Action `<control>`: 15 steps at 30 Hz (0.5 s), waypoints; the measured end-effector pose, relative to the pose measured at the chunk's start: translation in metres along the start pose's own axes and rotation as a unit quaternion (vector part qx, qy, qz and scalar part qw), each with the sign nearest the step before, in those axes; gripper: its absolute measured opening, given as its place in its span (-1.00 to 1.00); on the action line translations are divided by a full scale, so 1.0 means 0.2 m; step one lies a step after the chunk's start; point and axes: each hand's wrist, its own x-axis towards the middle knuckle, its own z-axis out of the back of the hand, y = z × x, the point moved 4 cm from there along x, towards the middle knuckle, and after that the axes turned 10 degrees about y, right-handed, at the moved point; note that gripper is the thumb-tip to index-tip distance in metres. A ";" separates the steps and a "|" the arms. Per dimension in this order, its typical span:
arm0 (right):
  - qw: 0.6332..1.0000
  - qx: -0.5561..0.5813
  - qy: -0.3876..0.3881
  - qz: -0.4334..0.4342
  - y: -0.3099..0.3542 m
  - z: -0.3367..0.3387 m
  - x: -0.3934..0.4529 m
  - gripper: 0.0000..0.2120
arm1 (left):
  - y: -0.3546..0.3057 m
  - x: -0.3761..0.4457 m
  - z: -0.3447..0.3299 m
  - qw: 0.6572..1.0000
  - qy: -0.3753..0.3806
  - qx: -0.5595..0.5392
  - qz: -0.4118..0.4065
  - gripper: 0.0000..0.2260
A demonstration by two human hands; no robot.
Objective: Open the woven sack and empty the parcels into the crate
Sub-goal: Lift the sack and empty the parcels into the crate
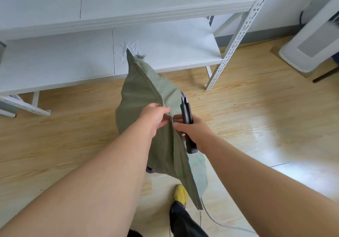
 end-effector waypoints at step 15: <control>0.991 0.074 -0.113 -0.021 0.32 -0.02 0.09 -0.72 | -0.16 0.03 -0.01 0.993 0.099 0.016 -0.068 -0.88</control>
